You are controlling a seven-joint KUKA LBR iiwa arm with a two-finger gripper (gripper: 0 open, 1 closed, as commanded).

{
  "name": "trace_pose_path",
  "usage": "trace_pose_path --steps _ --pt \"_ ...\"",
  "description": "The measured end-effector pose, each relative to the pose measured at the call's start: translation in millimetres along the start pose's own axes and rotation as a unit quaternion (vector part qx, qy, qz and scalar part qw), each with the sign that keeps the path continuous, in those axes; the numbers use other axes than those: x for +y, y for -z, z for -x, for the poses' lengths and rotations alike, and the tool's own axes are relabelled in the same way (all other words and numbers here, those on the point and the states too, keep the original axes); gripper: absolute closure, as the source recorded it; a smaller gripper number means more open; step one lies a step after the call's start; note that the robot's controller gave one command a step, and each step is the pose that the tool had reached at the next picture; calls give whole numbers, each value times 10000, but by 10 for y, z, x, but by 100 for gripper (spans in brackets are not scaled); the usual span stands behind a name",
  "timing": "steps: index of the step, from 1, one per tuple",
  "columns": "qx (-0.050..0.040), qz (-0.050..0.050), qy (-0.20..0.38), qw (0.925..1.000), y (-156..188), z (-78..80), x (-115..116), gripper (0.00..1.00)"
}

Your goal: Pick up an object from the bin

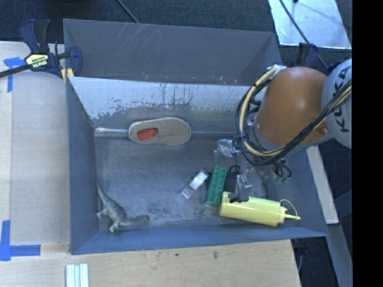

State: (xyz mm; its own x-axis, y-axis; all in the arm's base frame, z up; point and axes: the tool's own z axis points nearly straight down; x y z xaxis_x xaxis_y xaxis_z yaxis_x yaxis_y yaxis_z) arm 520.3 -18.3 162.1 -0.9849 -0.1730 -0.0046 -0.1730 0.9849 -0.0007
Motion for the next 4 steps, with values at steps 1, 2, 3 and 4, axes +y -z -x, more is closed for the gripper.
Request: trace_pose_path --steps 1,2,3,4 --pt "39 1 871 9962 -220 -463 -316 0" --pt "0 3 431 9991 -231 -417 -402 0" --pt "37 51 -75 10000 -883 -426 -554 0" --pt "-30 81 69 9999 -896 -474 -739 100"
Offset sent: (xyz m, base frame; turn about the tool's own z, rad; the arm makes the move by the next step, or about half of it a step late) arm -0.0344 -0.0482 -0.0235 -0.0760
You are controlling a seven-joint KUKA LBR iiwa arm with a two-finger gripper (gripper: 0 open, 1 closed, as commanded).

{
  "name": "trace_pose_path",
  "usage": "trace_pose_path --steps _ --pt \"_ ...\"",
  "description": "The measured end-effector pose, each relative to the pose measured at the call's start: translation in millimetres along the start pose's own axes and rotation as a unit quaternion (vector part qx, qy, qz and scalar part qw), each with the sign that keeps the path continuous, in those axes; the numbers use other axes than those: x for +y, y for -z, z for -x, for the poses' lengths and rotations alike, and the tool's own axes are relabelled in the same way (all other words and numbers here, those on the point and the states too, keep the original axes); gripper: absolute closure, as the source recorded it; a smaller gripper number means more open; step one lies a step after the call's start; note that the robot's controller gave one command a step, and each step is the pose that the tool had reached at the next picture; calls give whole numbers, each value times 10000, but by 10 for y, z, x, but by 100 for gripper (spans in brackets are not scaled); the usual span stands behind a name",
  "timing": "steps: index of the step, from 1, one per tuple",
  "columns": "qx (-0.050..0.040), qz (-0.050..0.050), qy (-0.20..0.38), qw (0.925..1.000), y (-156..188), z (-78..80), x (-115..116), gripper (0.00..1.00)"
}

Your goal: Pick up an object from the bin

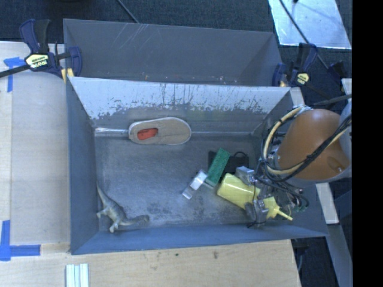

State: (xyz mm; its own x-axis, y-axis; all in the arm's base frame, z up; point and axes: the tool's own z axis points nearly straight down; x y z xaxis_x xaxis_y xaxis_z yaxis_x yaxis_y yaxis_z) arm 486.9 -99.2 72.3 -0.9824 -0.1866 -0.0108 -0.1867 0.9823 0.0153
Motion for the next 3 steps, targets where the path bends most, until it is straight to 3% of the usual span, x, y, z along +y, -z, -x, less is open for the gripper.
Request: trace_pose_path --steps 2,3 --pt "25 3 3 10000 48 -13 11 100" --pt "60 -8 8 10000 234 -29 12 100"
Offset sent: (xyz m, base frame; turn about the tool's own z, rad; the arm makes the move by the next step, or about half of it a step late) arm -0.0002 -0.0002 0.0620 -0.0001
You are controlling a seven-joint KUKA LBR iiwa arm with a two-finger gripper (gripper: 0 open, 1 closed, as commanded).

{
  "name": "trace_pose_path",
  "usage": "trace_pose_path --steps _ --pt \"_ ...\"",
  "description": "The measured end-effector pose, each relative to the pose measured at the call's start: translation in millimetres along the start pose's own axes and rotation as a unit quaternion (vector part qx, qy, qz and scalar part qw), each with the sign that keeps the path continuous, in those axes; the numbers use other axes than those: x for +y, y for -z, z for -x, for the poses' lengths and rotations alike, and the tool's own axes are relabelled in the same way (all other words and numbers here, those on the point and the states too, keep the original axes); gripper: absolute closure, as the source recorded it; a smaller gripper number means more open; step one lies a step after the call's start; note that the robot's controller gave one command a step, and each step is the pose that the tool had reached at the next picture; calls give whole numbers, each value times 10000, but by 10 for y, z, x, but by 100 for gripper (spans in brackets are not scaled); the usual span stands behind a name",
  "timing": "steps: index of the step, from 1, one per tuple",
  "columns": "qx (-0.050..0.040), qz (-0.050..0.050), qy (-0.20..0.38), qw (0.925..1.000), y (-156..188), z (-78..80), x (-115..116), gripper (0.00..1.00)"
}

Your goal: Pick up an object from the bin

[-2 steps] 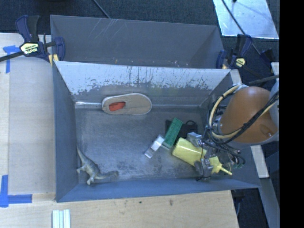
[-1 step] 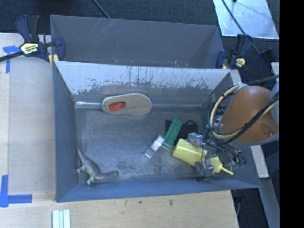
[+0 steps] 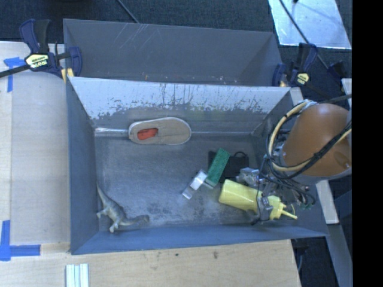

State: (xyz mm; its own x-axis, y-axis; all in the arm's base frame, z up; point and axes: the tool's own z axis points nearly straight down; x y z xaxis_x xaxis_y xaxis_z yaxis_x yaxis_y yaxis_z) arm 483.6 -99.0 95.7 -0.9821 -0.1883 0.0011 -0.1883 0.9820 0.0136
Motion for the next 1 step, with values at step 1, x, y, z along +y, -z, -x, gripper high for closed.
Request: trace_pose_path --steps 1 --pt "-31 -46 2 10000 149 13 -28 100"
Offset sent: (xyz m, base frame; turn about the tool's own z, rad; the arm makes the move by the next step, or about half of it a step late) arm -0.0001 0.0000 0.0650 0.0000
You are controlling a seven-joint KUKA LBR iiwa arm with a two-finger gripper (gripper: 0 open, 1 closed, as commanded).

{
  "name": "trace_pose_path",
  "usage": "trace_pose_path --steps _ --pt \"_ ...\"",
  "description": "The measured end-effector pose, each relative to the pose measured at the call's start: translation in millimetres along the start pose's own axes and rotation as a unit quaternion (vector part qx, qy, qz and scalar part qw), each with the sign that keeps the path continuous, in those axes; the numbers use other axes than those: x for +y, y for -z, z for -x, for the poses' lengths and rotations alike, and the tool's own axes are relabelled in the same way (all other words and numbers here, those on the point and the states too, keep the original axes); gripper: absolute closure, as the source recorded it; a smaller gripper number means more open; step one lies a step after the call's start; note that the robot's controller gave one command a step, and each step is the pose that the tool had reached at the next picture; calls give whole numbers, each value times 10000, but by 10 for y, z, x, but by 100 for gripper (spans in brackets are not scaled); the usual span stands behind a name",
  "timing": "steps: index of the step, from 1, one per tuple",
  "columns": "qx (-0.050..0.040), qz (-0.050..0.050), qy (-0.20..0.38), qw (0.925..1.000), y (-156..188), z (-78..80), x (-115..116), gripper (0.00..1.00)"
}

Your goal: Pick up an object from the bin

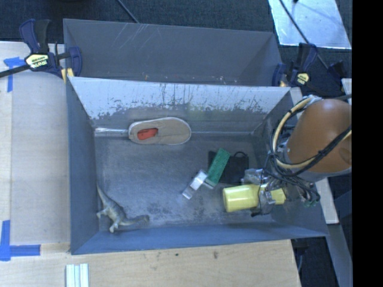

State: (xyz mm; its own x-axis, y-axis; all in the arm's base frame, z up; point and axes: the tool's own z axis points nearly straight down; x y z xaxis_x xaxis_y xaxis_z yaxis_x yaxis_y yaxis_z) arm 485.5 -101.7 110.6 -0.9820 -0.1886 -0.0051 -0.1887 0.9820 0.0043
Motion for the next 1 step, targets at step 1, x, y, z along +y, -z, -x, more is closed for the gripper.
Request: trace_pose_path --steps 1 --pt "15 -17 -2 10000 95 -10 -11 100"
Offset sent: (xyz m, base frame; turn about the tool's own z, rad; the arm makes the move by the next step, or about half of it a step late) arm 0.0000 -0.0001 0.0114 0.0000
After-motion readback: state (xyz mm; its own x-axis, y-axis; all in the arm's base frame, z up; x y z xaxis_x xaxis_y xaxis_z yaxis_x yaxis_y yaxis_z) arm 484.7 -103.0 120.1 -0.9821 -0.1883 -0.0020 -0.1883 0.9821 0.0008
